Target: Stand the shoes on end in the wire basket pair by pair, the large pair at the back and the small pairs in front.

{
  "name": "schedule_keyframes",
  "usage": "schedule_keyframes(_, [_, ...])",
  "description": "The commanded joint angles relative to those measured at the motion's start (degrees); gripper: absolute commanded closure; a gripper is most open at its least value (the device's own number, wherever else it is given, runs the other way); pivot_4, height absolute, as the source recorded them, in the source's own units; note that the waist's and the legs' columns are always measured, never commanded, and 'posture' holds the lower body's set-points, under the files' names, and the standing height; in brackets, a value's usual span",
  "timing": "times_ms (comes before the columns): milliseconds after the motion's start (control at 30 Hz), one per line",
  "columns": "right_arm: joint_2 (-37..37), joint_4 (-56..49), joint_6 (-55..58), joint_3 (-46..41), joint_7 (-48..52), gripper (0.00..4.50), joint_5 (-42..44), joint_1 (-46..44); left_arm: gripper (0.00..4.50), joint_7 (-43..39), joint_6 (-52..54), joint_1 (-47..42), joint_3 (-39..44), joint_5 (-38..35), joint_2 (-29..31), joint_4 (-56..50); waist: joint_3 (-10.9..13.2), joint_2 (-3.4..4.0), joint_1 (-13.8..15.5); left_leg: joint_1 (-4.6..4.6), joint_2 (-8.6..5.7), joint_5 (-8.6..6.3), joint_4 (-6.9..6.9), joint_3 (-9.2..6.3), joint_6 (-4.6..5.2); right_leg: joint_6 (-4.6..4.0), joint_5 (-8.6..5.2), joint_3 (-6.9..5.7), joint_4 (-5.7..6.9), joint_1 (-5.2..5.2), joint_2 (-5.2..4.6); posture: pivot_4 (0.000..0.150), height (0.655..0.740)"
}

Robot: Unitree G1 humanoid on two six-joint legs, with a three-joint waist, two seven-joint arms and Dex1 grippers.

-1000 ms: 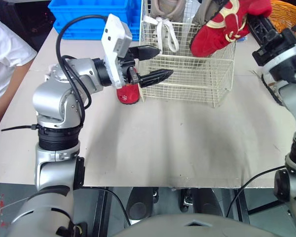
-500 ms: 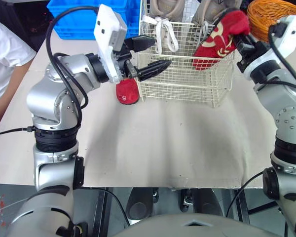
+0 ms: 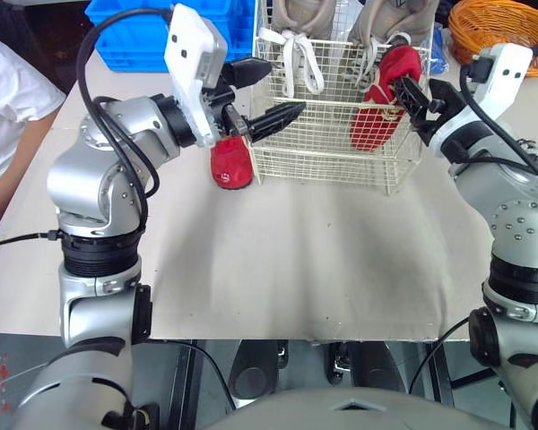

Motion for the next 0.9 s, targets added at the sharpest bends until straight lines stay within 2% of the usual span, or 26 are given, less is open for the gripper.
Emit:
schedule_keyframes(33, [-2.15, -5.05, 0.49, -3.19, 1.56, 0.06, -0.11, 0.73, 0.0, -1.12, -1.24, 0.6, 1.26, -0.46, 1.74, -1.99, 0.0, 0.0, -0.01, 0.0, 0.0, 0.0, -0.02, 0.01, 0.0, 0.0, 0.0, 0.01, 0.0, -0.02, 0.0, 0.15, 0.686])
schedule_keyframes(200, [-6.24, -9.13, 1.8, -6.73, 4.26, 0.06, 0.89, 3.95, 0.0, -2.34, -2.38, 2.03, 3.77, -0.01, 4.32, 1.53, 0.0, 0.0, 0.02, -0.03, 0.01, 0.0, -0.09, 0.08, 0.0, 0.0, 0.0, 0.08, 0.0, -0.13, 0.0, 0.15, 0.686])
schedule_keyframes(267, [-9.41, -10.88, 2.19, -8.33, 8.64, 0.06, 2.22, 6.49, 0.0, -2.98, -3.52, 2.91, 4.92, 0.56, 5.75, 4.47, 0.0, 0.0, 0.02, -0.04, 0.01, 0.0, -0.09, 0.09, 0.0, 0.0, 0.0, 0.1, 0.0, -0.14, 0.0, 0.15, 0.686])
schedule_keyframes(467, [-20.06, -18.07, -1.95, -5.9, 31.36, 0.06, 2.95, 15.82, 0.0, 0.32, -3.08, 1.2, 6.89, 2.95, 6.87, 17.59, -0.01, -0.02, 0.12, -0.04, 0.02, -0.01, -0.1, 0.11, 0.0, 0.01, -0.01, 0.12, -0.03, -0.15, 0.02, 0.15, 0.686])
schedule_keyframes(600, [-21.2, -20.48, -4.19, -3.78, 38.64, 0.06, 2.84, 18.26, 0.0, 5.11, -2.83, -2.83, 6.09, 7.32, 6.42, 29.48, -0.01, -0.06, 0.01, -0.04, 0.03, -0.01, -0.08, 0.11, 0.01, 0.01, -0.01, 0.12, 0.0, -0.15, 0.04, 0.15, 0.686])
schedule_keyframes(733, [-22.28, -21.6, -6.38, -0.63, 43.6, 0.06, -0.19, 19.83, 0.0, 2.26, -1.57, -8.36, 3.6, 9.47, 6.2, 41.39, -0.01, -0.13, 0.22, -0.05, 0.01, -0.01, -0.06, 0.12, 0.01, 0.02, -0.01, 0.11, -0.01, -0.15, 0.02, 0.15, 0.686])
schedule_keyframes(900, [-21.0, -21.0, -8.55, 1.72, 44.94, 0.06, -3.18, 19.34, 0.0, 0.45, -2.26, -18.58, 0.71, 14.15, 5.12, 59.74, 0.02, -0.32, 0.17, -0.19, 0.0, -0.01, 0.02, 0.07, 0.01, 0.02, -0.01, -0.01, -0.01, -0.19, 0.02, 0.15, 0.686])
